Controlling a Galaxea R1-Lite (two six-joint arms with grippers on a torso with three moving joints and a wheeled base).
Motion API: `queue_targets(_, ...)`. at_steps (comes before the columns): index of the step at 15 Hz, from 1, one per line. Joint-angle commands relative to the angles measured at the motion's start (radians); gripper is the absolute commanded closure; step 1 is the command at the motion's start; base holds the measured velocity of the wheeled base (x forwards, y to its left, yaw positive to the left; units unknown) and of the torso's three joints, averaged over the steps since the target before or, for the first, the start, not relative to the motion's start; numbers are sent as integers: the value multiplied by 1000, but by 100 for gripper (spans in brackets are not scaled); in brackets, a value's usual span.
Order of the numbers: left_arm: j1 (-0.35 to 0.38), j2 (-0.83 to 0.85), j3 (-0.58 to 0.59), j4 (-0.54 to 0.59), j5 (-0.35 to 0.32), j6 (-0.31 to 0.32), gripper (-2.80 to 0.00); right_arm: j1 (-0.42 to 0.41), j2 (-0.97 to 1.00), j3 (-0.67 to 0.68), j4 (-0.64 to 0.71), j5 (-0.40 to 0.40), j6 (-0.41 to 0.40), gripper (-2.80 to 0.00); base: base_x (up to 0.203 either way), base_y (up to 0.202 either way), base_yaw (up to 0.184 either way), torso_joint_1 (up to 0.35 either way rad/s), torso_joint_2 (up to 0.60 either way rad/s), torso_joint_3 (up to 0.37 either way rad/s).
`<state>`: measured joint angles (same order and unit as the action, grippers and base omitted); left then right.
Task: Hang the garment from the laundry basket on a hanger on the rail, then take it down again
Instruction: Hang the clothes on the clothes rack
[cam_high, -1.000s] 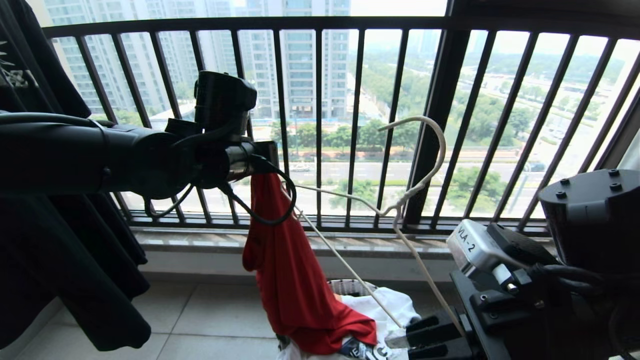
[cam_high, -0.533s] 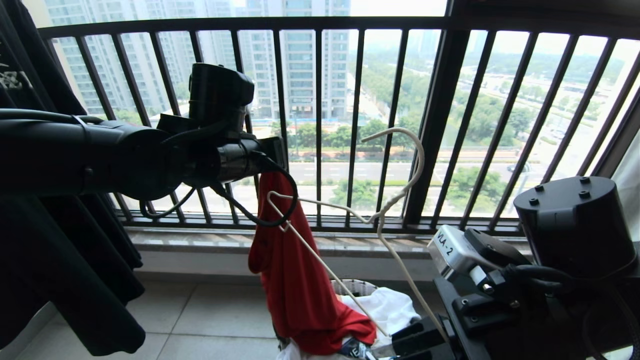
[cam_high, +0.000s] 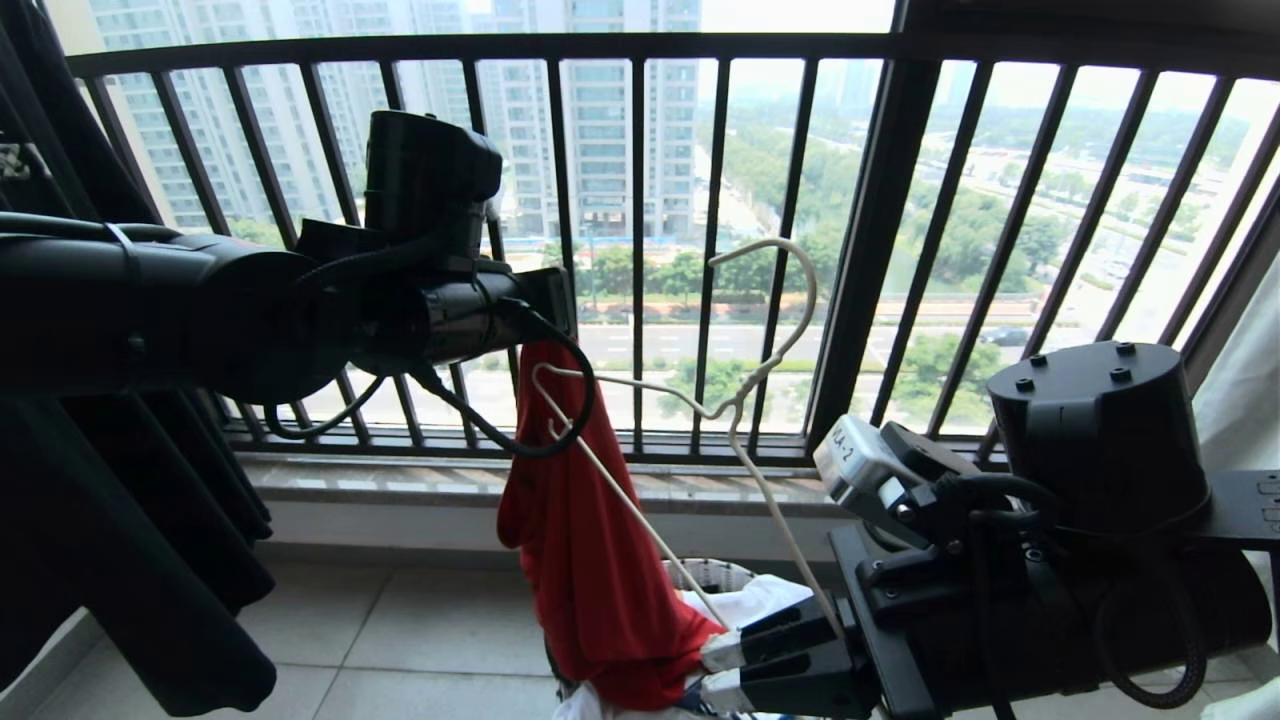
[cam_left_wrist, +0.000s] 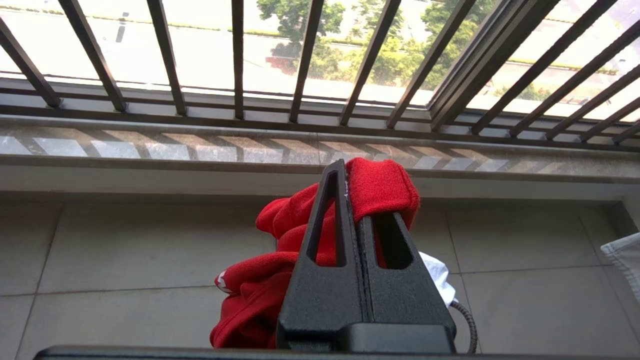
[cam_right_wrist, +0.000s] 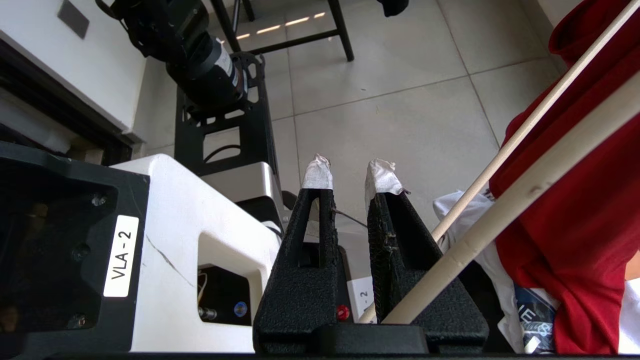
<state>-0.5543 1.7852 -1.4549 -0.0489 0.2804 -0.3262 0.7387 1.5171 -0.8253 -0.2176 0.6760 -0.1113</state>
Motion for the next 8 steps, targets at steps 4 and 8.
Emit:
queue_targets(4,-12,-42,17,0,3,-2,0,-1,34,3,-83,-24,64,0,0,0,0,0,0,0)
queue_targets(8,5,-55,19,0,5,4,0,-9,28,3,-83,-67,64,0,0,0,0,0,0,0)
